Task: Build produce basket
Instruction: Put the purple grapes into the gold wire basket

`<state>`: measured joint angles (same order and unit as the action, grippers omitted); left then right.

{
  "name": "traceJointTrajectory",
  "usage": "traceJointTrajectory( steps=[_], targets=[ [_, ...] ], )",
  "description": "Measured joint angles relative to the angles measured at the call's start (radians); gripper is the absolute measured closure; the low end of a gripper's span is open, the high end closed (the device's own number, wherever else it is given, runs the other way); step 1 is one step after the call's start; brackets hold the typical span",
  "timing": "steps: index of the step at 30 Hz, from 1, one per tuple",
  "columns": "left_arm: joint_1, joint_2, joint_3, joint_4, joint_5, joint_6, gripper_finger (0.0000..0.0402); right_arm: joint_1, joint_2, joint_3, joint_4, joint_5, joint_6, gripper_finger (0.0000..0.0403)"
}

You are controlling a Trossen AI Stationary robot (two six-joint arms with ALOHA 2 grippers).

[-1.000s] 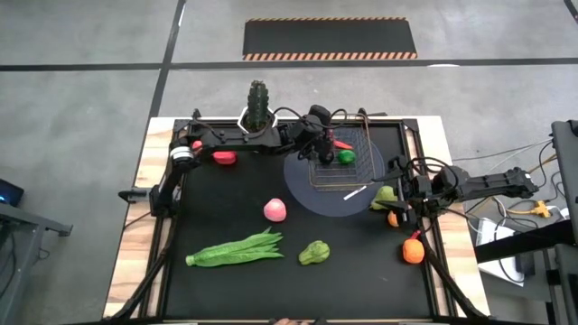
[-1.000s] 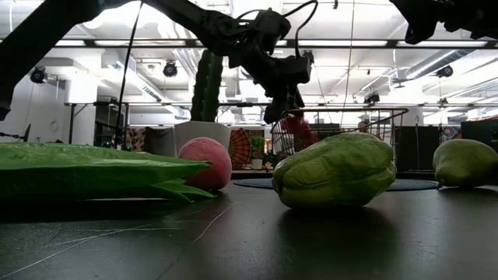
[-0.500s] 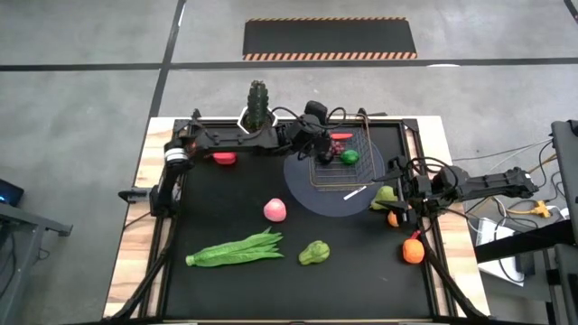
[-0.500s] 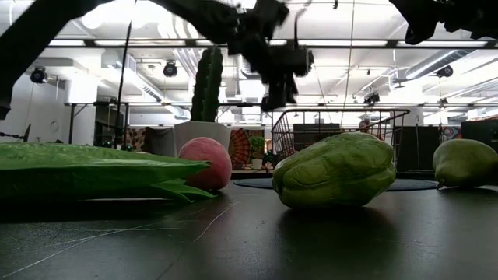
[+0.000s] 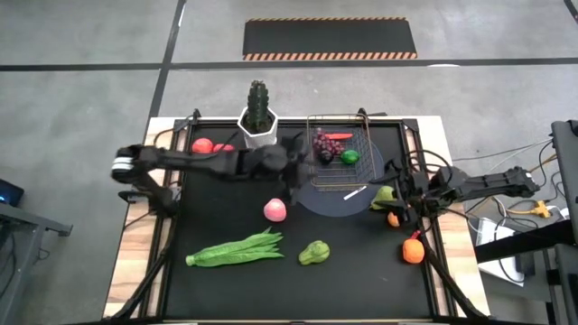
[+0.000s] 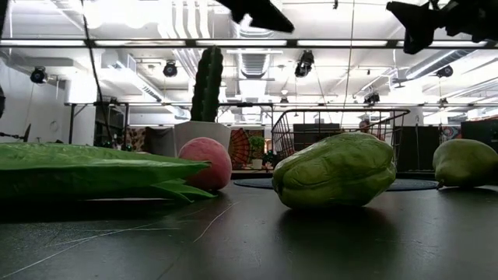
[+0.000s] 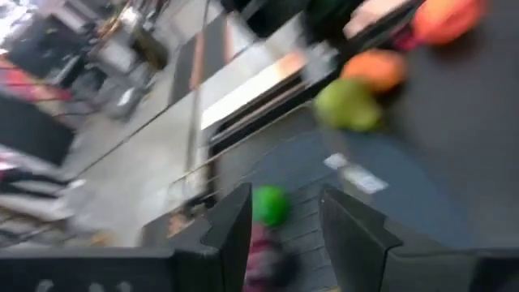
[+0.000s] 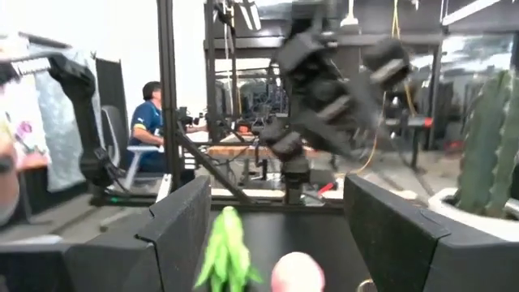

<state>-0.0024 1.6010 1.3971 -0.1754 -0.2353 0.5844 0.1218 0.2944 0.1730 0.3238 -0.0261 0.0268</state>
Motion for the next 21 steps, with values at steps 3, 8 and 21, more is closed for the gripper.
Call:
traceJointTrajectory(
  steps=[3, 8, 21],
  targets=[
    [-0.059, -0.082, -0.146, 0.123, 0.017, -0.079, 0.0276, 0.0, 0.029, 0.016, 0.002, -0.003, 0.089, 0.0138],
    [-0.145, -0.167, -0.384, 0.414, 0.018, -0.129, 0.0276, 0.034, 0.123, 0.093, -0.011, -0.034, 0.161, 0.0138],
    [-0.231, -0.197, -0.654, 0.892, 0.013, -0.136, 0.0276, 0.208, 0.502, 0.52, -0.438, -0.025, 0.338, 0.0138]
  ],
)
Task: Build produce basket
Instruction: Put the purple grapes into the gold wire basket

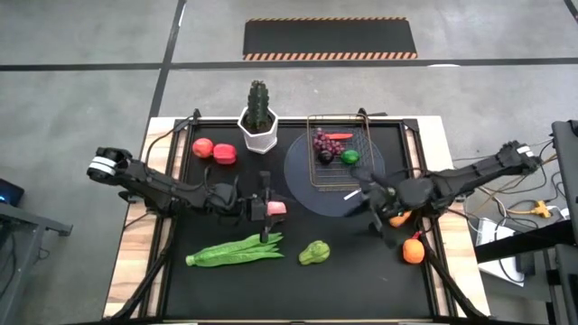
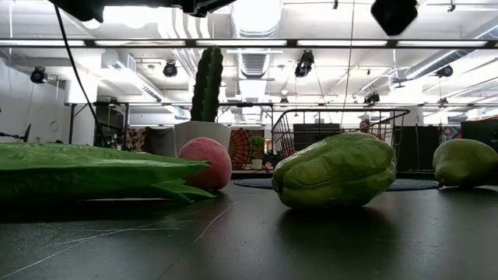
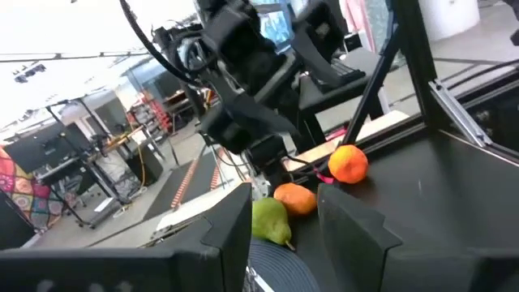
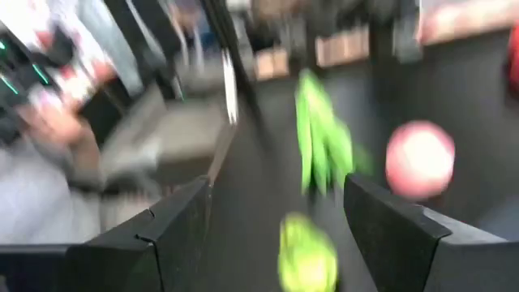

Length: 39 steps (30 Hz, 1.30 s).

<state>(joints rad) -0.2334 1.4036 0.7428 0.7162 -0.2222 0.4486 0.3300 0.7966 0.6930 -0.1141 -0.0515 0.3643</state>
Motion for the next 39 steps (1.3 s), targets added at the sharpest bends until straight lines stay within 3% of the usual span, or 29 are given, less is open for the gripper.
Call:
traceJointTrajectory(
  steps=[8, 15, 19, 31, 39],
  targets=[
    [-0.002, -0.001, -0.001, 0.009, -0.003, 0.006, 0.0276, 0.076, 0.228, 0.275, -0.62, 0.056, 0.182, 0.0138],
    [-0.002, -0.014, -0.002, 0.009, -0.003, 0.011, 0.0276, 0.128, 0.404, 0.374, -1.104, 0.123, 0.214, 0.0138],
    [-0.003, -0.033, -0.011, 0.008, -0.003, 0.027, 0.0276, 0.135, 0.458, 0.355, -1.178, 0.142, 0.15, 0.0138],
    [-0.014, -0.15, -0.077, 0.002, -0.003, 0.039, 0.0276, 0.132, 0.494, 0.229, -1.128, 0.313, -0.047, 0.0156],
    [-0.013, -0.224, -0.117, 0.075, -0.003, 0.064, 0.0276, 0.081, 0.602, 0.233, -1.061, 0.311, -0.134, 0.0156]
  ],
)
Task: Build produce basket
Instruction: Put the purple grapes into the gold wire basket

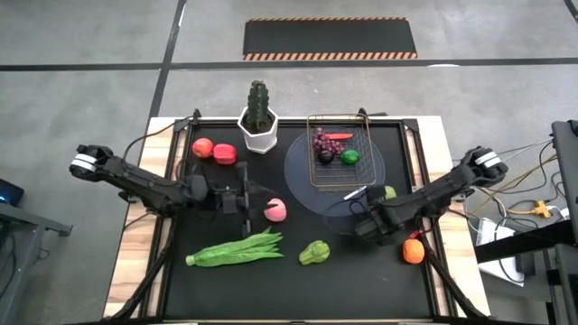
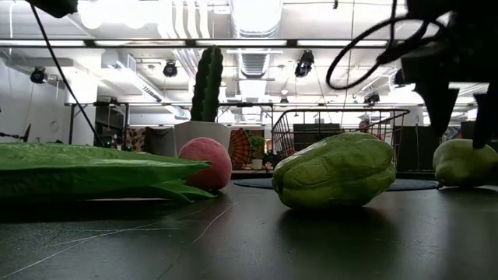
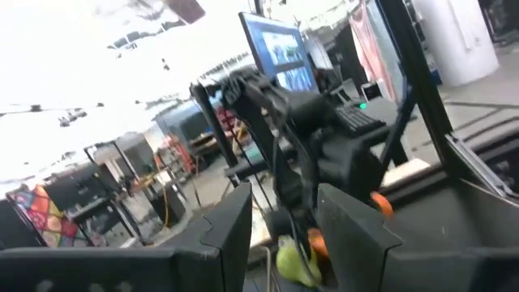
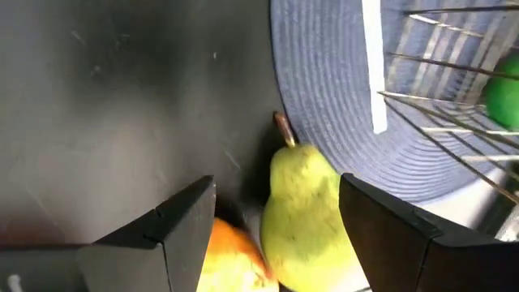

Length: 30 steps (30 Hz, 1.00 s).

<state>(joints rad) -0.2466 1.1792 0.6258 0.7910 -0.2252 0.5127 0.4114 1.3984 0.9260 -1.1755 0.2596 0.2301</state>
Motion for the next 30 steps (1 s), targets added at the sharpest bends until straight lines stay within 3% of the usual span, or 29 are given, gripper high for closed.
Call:
traceJointTrajectory(
  steps=[7, 16, 30],
  targets=[
    [0.0, 0.0, 0.0, 0.014, 0.0, 0.044, 0.0276, -0.035, 0.123, 0.0, 0.002, -0.021, -0.046, 0.0156],
    [0.0, 0.009, -0.011, 0.013, 0.0, 0.044, 0.0276, -0.056, 0.209, 0.0, 0.0, 0.036, -0.008, 0.0156],
    [-0.001, 0.011, -0.014, 0.014, 0.001, 0.044, 0.0276, -0.104, 0.316, 0.002, -0.006, -0.001, -0.038, 0.0171]
  ],
)
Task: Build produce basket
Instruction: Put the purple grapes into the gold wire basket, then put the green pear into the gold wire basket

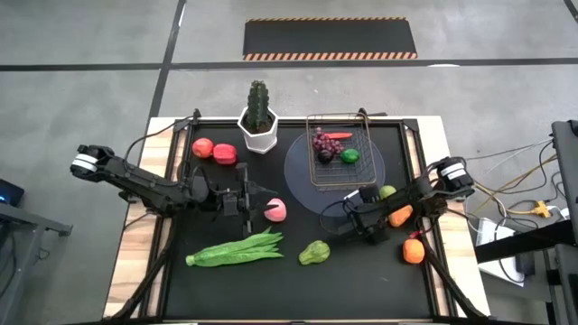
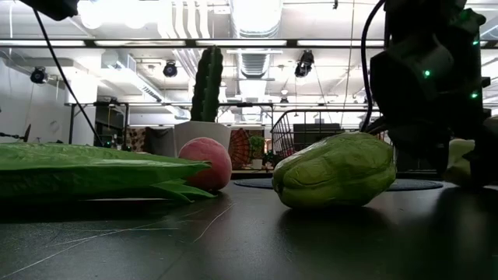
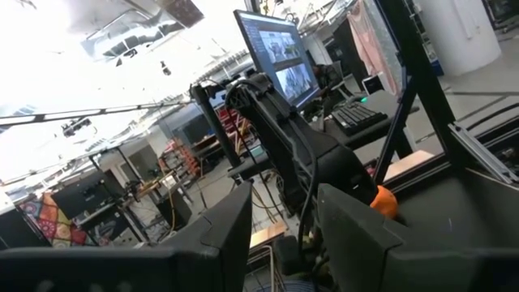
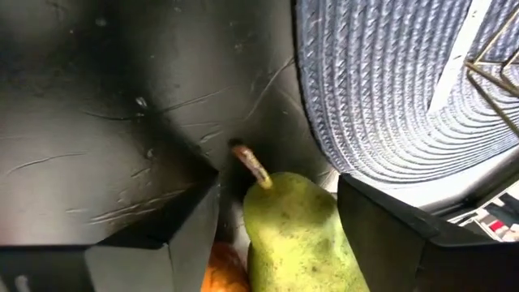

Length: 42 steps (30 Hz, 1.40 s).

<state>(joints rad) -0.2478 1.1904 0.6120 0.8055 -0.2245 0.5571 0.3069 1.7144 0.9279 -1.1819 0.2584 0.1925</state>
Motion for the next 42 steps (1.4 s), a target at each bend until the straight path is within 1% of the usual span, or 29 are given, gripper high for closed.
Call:
traceJointTrajectory(
  steps=[2, 4, 11, 12, 18, 23, 25, 27, 31, 32, 35, 37, 40, 42],
  targets=[
    [0.0, 0.0, -0.002, 0.0, 0.0, 0.0, 0.0276, 0.0, 0.001, 0.0, 0.001, -0.004, 0.0, 0.0195],
    [0.0, 0.0, -0.004, 0.001, 0.0, 0.0, 0.0276, 0.0, -0.001, 0.0, 0.003, -0.01, 0.002, 0.0227],
    [0.0, 0.0, -0.013, 0.003, 0.0, 0.0, 0.0276, 0.006, -0.004, -0.002, 0.009, -0.027, 0.012, 0.0369],
    [0.0, 0.0, -0.013, 0.003, 0.0, 0.0, 0.0276, 0.011, -0.005, 0.0, 0.007, -0.028, 0.009, 0.0381],
    [0.0, 0.0, -0.013, 0.016, 0.0, 0.0, 0.0276, 0.039, -0.049, 0.063, 0.002, -0.03, 0.014, 0.0393],
    [0.0, 0.0, -0.013, 0.018, 0.0, 0.0, 0.0276, 0.062, -0.161, 0.15, 0.045, -0.048, 0.033, 0.0394],
    [0.0, 0.0, -0.014, 0.025, 0.001, 0.0, 0.0276, 0.062, -0.225, 0.168, 0.117, -0.063, 0.042, 0.0394],
    [0.0, 0.0, -0.014, 0.026, 0.001, 0.0, 0.0276, 0.061, -0.296, 0.175, 0.238, -0.074, 0.054, 0.0394],
    [0.0, 0.0, -0.014, 0.026, 0.001, -0.001, 0.0276, 0.06, -0.448, 0.139, 0.556, -0.072, 0.041, 0.0394],
    [0.0, 0.0, -0.014, 0.026, 0.001, -0.001, 0.0276, 0.06, -0.481, 0.123, 0.633, -0.054, 0.024, 0.0394],
    [0.0, 0.0, -0.014, 0.027, 0.001, -0.001, 0.0276, 0.06, -0.568, 0.073, 0.829, 0.065, -0.032, 0.0394],
    [0.0, 0.0, -0.014, 0.028, 0.001, -0.001, 0.0276, 0.058, -0.61, 0.05, 0.882, 0.114, -0.071, 0.0394],
    [0.0, 0.0, -0.014, 0.029, 0.001, -0.008, 0.0276, 0.048, -0.645, 0.02, 0.883, 0.118, -0.08, 0.0394],
    [-0.001, 0.0, -0.014, 0.023, 0.001, -0.046, 0.0276, 0.046, -0.649, -0.005, 0.88, 0.109, -0.065, 0.0394]
  ],
)
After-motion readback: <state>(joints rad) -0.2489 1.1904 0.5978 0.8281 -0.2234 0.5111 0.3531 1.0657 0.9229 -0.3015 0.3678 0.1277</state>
